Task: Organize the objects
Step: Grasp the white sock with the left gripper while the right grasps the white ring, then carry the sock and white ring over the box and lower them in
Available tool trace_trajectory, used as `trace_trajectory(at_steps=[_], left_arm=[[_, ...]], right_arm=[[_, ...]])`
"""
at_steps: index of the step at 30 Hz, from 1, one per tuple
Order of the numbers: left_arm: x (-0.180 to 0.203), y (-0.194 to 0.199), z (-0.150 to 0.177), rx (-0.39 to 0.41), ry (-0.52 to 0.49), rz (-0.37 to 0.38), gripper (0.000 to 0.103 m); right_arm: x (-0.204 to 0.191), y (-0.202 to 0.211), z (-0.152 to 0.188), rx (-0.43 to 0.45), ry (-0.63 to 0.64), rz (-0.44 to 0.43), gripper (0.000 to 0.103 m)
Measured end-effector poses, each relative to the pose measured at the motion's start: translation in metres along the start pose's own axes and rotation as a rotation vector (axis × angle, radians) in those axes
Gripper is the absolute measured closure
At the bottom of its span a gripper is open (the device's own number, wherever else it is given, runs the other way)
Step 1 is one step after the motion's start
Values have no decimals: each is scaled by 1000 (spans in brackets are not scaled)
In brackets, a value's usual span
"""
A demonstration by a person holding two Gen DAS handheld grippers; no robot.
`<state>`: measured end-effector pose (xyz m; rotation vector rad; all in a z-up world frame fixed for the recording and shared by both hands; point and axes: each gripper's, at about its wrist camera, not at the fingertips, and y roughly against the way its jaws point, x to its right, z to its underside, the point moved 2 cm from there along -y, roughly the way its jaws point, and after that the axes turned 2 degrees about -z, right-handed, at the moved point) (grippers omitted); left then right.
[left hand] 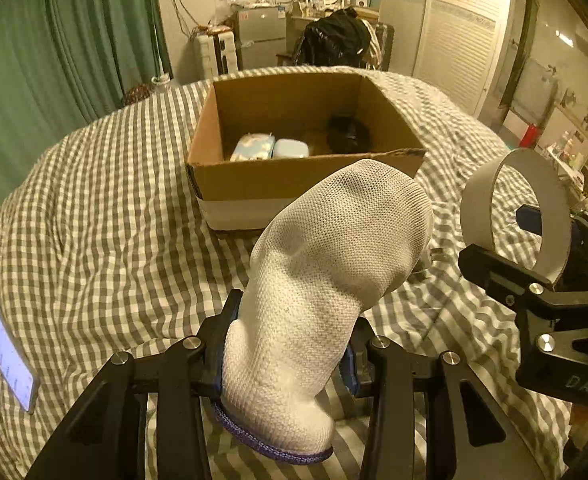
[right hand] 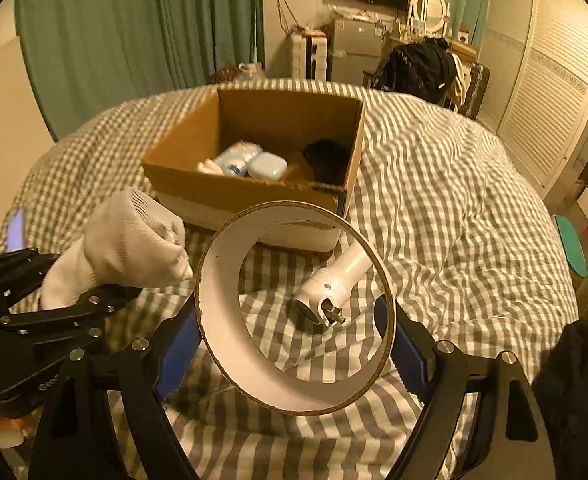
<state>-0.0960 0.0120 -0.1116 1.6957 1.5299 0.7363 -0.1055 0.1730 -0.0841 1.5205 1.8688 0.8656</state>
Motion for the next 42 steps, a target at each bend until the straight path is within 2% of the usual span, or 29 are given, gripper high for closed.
trace_trajectory(at_steps=[11, 20, 25, 31, 42], left_arm=[[-8, 39, -9, 72, 25, -13, 60], [-25, 50, -47, 133, 51, -11, 60], [-34, 45, -75, 157, 57, -23, 60], [-43, 22, -109, 149, 59, -32, 60], [-55, -42, -159, 101, 41, -46, 60]], right_arm=[[-14, 57, -10, 116, 7, -26, 19], [-20, 81, -35, 182, 37, -27, 20], [-21, 76, -57, 190, 58, -23, 20], [-20, 61, -88, 193, 53, -47, 20], [-9, -5, -139, 136, 53, -66, 20]])
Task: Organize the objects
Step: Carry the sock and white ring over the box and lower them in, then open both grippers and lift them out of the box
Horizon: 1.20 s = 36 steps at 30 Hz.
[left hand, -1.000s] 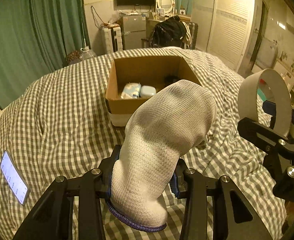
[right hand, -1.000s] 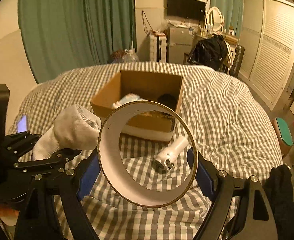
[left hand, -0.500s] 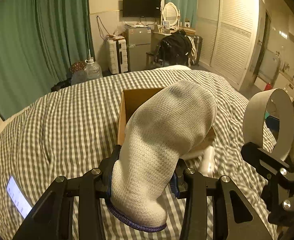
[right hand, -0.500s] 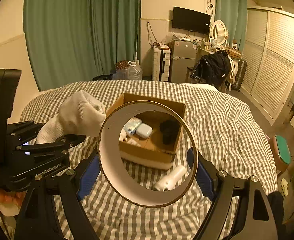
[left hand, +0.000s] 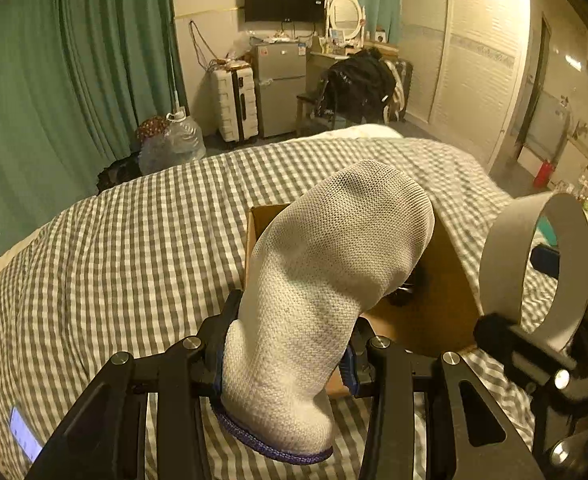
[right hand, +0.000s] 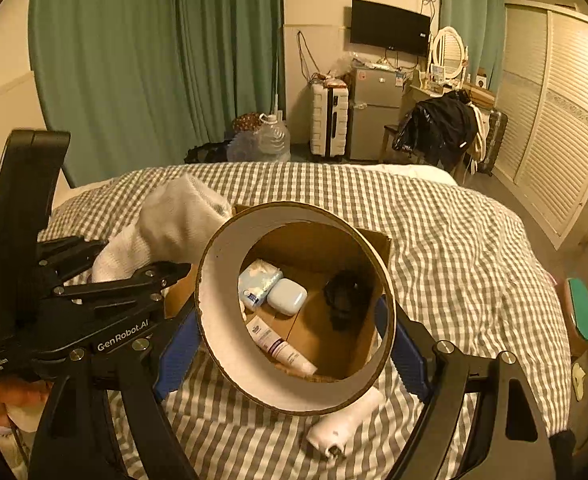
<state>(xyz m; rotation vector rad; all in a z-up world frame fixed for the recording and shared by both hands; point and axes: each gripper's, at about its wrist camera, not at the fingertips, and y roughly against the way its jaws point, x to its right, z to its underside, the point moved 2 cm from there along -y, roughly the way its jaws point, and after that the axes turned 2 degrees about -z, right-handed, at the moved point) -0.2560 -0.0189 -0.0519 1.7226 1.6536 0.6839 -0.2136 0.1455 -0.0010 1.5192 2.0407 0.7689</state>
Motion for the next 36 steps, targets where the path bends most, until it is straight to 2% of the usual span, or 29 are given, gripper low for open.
trace_trajectory(at_steps=[7, 12, 23, 27, 29, 31, 36], left_arm=[[-2, -47, -9, -44, -39, -21, 60], [8, -70, -9, -65, -83, -5, 60], [23, -94, -8, -99, -122, -14, 60], [26, -88, -5, -111, -115, -8, 53], [27, -81, -5, -116, -103, 16, 48], [27, -72, -6, -108, -92, 21, 35], [24, -34, -13, -74, -62, 36, 24]], right_arm=[[8, -60, 6, -74, 4, -32, 20], [19, -100, 18, -125, -11, -43, 20], [32, -126, 28, -146, -3, -54, 18], [32, -121, 29, -147, -8, -60, 18], [32, -117, 29, -150, -3, -40, 12], [30, -110, 28, -149, 15, -14, 11], [25, -79, 22, -136, 40, 21, 11]])
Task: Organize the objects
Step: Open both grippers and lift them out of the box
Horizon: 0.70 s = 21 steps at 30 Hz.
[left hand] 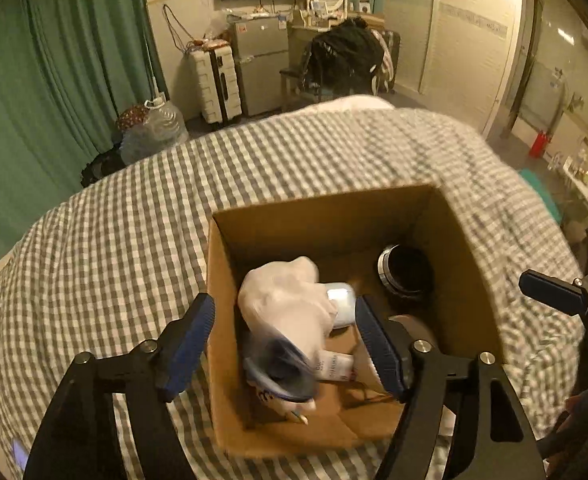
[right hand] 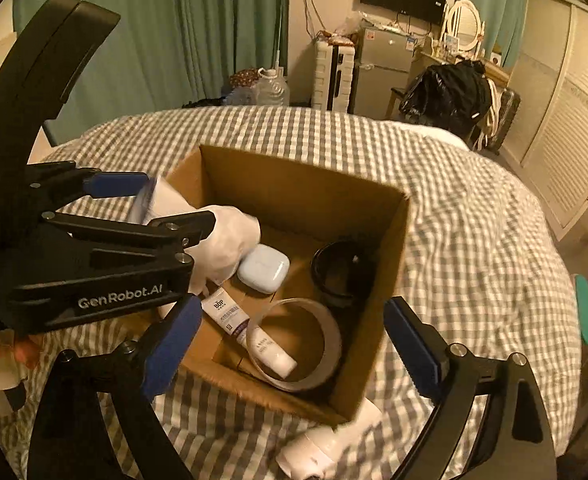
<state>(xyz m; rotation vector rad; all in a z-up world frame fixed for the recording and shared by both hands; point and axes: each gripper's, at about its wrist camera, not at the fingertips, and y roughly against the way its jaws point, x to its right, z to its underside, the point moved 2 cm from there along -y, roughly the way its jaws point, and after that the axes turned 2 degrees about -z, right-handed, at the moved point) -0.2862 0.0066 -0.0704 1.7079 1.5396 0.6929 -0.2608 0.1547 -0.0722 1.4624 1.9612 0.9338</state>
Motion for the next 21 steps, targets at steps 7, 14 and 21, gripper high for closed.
trace_trajectory(at_steps=[7, 14, 21], left_arm=[[-2, 82, -7, 121, 24, -6, 10], [4, 147, 6, 204, 43, -20, 10], [-1, 178, 36, 229, 54, -56, 10]], right_arm=[[-1, 74, -3, 99, -23, 21, 6], [-9, 153, 6, 200, -32, 65, 4], [-21, 203, 19, 270, -62, 55, 4]])
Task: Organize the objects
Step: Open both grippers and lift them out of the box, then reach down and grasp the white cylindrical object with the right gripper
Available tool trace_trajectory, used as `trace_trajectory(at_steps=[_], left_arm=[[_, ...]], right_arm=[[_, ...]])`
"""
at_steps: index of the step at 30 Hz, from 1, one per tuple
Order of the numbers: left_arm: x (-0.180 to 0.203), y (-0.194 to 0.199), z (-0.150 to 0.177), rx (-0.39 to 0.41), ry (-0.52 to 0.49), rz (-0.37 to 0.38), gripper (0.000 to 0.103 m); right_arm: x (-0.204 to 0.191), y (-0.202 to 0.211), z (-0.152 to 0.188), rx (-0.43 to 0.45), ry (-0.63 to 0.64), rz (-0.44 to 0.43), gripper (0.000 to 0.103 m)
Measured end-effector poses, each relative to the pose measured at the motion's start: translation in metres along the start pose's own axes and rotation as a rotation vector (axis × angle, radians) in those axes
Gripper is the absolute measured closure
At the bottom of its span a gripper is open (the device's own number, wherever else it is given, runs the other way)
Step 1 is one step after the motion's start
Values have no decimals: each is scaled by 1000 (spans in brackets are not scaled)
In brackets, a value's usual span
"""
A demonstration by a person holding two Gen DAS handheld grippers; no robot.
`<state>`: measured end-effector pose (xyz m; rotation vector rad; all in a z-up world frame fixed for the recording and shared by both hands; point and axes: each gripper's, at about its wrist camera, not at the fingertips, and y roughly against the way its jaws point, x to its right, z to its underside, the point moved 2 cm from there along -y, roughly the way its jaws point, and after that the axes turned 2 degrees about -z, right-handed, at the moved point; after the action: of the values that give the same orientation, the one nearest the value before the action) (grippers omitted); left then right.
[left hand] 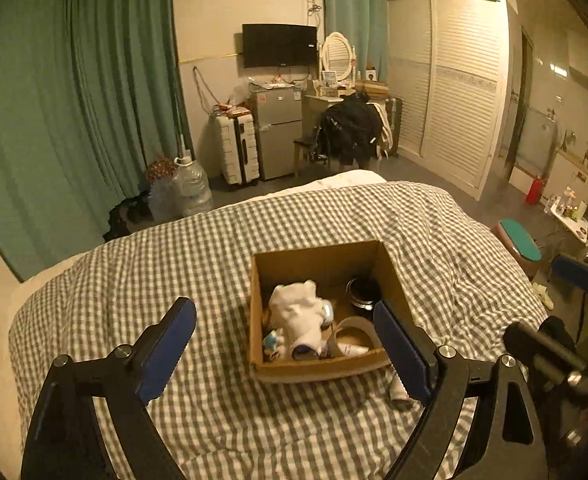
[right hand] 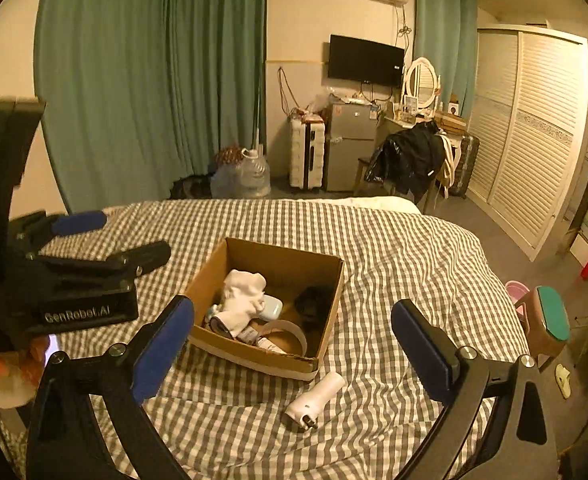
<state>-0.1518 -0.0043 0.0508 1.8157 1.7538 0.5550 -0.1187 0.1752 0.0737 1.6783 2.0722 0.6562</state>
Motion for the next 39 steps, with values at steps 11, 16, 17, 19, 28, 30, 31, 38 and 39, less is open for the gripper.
trace_trajectory(at_steps=[11, 16, 17, 19, 28, 30, 31, 38, 39], left_arm=[[-13, 8, 66, -17, 45, -36, 10], [-7, -12, 94, -44, 51, -30, 10], [-6, -18, 100, -53, 54, -25, 10], [-5, -31, 110, -75, 66, -17, 10], [-10, -101, 152, -211, 134, -16, 10], [-10, -114, 159, -241, 140, -20, 10], [-10, -121, 162, -255, 138, -22, 10], [-9, -159, 175, -343, 154, -33, 10], [-9, -165, 177, -360, 162, -32, 10]], right_arm=[[1, 10, 43, -37, -50, 12, 4], [8, -13, 78, -101, -80, 37, 4], [10, -20, 85, -119, -88, 45, 4], [13, -34, 97, -138, -105, 63, 4], [17, -109, 138, -275, -148, 97, 4], [19, -127, 147, -313, -157, 99, 4], [20, -136, 151, -331, -161, 99, 5], [23, -190, 169, -447, -157, 85, 22], [24, -195, 172, -457, -160, 80, 24]])
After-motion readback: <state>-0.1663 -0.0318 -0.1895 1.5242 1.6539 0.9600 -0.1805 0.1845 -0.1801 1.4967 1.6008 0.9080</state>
